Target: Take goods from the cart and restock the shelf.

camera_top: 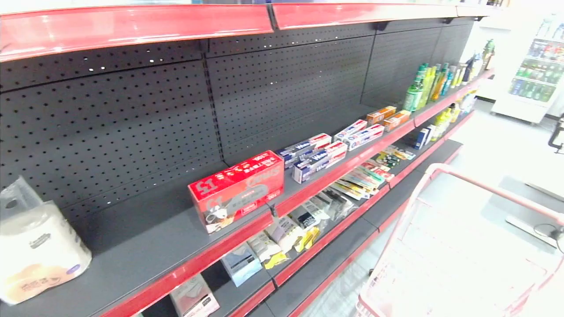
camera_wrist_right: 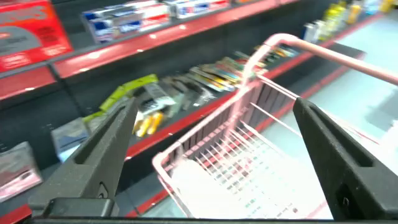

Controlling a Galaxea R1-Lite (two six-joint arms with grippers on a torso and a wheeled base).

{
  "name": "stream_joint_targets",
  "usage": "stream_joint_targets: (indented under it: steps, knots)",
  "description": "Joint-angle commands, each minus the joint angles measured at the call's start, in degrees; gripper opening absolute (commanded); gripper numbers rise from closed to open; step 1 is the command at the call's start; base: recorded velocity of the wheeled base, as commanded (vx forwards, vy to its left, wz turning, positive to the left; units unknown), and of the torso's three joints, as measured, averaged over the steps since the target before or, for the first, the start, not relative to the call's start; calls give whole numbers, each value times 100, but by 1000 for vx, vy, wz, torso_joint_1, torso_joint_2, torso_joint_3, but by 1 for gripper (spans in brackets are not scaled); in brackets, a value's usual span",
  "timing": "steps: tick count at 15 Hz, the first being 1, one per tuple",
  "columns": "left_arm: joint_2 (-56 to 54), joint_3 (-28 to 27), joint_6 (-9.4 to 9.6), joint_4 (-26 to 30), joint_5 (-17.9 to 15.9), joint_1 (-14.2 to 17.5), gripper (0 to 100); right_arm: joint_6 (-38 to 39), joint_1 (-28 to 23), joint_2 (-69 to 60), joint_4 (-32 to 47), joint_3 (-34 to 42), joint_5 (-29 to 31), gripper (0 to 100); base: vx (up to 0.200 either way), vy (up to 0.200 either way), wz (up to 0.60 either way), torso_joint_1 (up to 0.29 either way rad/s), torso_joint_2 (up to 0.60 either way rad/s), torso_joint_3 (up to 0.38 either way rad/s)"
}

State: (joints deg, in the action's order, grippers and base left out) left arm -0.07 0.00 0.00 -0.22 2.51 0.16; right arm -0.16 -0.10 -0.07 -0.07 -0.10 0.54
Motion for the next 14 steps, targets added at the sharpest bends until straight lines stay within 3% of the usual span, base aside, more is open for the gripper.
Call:
stream_joint_targets:
  steps: [1, 7, 14]
  knots:
    - [7, 0, 0, -4, 4, 2, 100, -2, 1, 7, -1, 1, -1, 100, 0, 0, -600, 7, -2, 2]
    - [7, 0, 0, -4, 4, 2, 100, -2, 1, 7, -1, 1, -1, 100, 0, 0, -600, 4, 2, 2]
    - [7, 0, 0, -4, 4, 2, 100, -37, 10, 34, -1, 1, -10, 100, 0, 0, 0, 0, 0, 0]
